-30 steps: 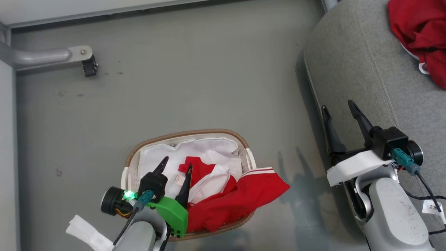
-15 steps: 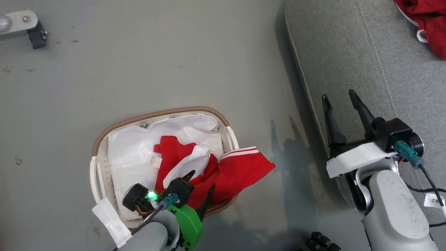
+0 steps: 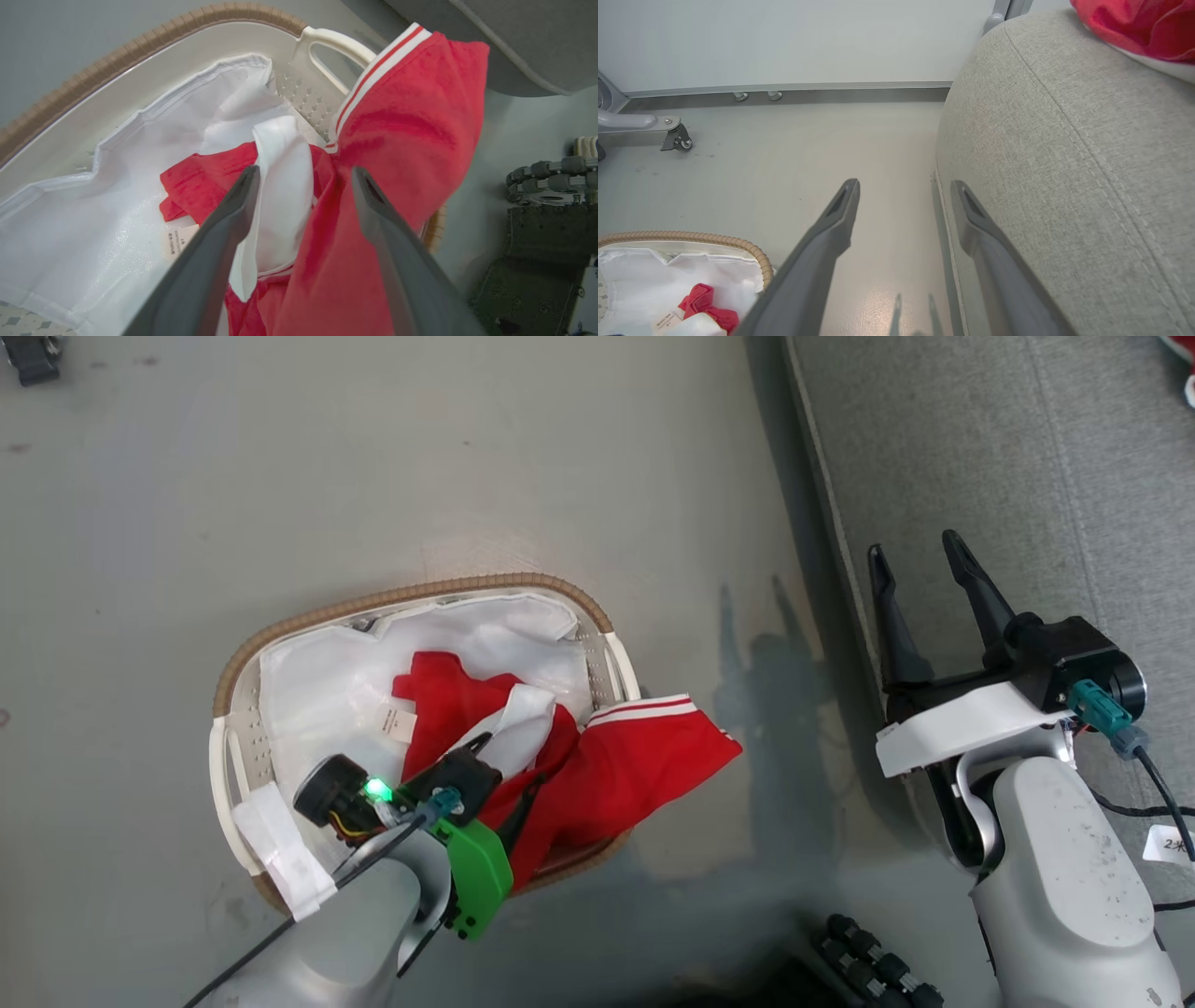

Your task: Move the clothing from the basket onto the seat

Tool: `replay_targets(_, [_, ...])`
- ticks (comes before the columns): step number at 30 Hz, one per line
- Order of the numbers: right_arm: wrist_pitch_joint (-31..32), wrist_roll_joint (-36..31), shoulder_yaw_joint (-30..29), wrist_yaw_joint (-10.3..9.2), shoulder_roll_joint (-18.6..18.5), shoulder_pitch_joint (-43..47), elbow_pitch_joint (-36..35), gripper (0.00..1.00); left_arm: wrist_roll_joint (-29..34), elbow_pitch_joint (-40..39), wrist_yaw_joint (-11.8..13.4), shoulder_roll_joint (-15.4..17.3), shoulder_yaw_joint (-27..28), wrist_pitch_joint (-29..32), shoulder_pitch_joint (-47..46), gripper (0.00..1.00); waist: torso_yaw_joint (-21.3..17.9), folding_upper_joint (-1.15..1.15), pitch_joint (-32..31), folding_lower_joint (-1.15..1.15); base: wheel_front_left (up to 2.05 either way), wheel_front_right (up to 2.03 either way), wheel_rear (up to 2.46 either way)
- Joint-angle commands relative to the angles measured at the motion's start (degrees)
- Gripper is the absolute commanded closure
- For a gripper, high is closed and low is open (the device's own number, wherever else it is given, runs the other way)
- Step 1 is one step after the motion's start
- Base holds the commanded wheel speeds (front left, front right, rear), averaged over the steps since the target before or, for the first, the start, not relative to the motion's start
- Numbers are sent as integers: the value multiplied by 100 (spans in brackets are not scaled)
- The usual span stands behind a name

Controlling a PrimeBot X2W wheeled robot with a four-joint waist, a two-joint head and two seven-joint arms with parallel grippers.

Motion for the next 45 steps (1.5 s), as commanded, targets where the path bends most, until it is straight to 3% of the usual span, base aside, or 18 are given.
replay_targets(1, [-13,-39,-9,-8,-10,-67,-18,0,-33,56,9,-35,41,-4,-108,0,57,0,195,-1,0,0,0])
replay_targets(11, [-13,-59,52,-8,-11,-253,-89,0,-33,410,9,-24,147,-4,-573,0,96,0,709,-1,0,0,0])
replay_targets(36, [-13,-103,167,-8,-9,-432,-365,0,-845,854,9,-69,-890,-4,-1371,0,-50,0,1403,-1,0,0,0])
replay_targets(37, [-13,-107,159,-8,-13,-435,-366,0,-907,872,9,-65,-942,-4,-1377,40,-63,0,1392,-1,0,0,0])
replay_targets(39, [-13,-102,141,-8,-10,-432,-352,0,-1026,880,9,-66,-1031,-4,-1404,100,-74,0,1359,-1,0,0,0])
replay_targets(45, [-13,0,156,-8,-11,-394,-274,0,-1390,928,9,-53,-1243,-4,-1244,100,-77,0,1065,-1,0,0,0])
